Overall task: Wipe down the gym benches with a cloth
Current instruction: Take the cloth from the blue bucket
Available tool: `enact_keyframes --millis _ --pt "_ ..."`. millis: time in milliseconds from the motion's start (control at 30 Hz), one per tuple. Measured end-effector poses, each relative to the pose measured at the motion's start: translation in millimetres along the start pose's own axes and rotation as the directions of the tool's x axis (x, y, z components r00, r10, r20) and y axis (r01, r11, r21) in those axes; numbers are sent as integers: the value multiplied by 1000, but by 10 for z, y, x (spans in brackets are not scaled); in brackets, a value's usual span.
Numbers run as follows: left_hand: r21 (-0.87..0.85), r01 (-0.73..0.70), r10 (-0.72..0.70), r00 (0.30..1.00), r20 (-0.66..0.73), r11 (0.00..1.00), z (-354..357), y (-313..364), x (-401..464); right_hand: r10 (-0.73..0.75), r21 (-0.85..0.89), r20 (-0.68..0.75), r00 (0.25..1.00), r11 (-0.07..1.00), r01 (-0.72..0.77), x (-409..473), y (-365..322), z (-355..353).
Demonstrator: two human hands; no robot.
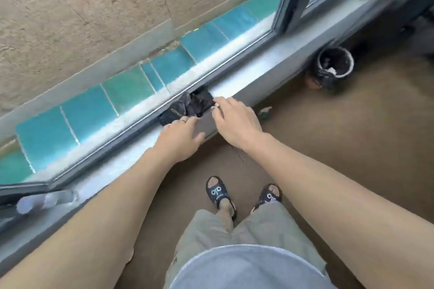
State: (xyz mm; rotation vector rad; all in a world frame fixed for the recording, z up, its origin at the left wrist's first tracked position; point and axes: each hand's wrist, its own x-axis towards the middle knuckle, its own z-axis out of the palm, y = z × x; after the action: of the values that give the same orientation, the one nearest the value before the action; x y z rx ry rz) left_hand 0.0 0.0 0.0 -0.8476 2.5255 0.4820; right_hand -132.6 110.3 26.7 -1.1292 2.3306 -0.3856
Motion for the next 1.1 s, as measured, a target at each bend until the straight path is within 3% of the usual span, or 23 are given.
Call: enact_keyframes --millis 267,500,667,833,1100 --pt "109 -214 193 965 176 971 279 1354 100 275 150 -90 957 954 -259 -666 1200 -95" --pt "242 -469 391 867 308 850 802 2954 -43 540 336 -132 831 813 -475 -1837 2485 -215" --pt "269 -637 520 757 396 723 1263 4184 -330 726 471 -140 673 647 -600 -2790 3376 -233" --pt "278 -796 623 597 506 538 1640 5262 -644 867 586 -149 476 465 -664 -3683 4141 -180" --pt "277 -941 663 335 669 196 2272 6699 -898 985 752 -70 157 155 -640 -4729 5011 15"
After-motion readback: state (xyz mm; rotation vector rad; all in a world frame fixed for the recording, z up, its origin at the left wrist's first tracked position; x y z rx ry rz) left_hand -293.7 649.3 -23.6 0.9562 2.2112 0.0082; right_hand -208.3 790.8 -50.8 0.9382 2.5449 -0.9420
